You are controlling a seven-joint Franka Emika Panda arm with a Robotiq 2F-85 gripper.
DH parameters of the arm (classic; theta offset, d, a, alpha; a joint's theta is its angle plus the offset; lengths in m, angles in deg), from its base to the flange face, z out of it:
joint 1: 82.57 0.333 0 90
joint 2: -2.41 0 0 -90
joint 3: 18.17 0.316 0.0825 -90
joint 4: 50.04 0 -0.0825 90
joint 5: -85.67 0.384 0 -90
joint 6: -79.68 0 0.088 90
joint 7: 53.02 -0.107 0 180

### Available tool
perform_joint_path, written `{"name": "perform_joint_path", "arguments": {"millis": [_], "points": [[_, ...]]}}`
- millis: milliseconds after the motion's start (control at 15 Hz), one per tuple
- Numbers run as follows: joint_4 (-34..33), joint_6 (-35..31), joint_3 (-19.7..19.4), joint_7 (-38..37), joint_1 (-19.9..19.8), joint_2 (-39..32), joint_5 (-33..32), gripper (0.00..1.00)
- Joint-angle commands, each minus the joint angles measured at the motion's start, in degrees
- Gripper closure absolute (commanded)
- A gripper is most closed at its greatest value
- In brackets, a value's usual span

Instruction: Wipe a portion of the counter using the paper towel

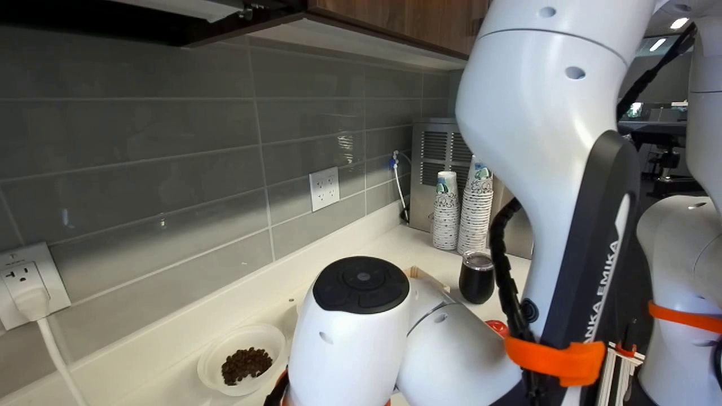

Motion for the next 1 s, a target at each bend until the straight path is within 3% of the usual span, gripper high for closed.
{"name": "perform_joint_path", "arguments": {"millis": [0,400,467,933], "points": [[-3.55,-0.39,-3.41,-2.83,3.47,-3.77,-3.13,0.51],[-3.15,-0.77,-6.16,-2.51,5.64,-1.79,-2.02,0.05],[-2.73,-0.25,-6.18,-2.02,5.5,-0.32,-1.96,0.01],[1.69,18.16,-5.96,1.75,4.79,15.49,-0.91,0.0]]}}
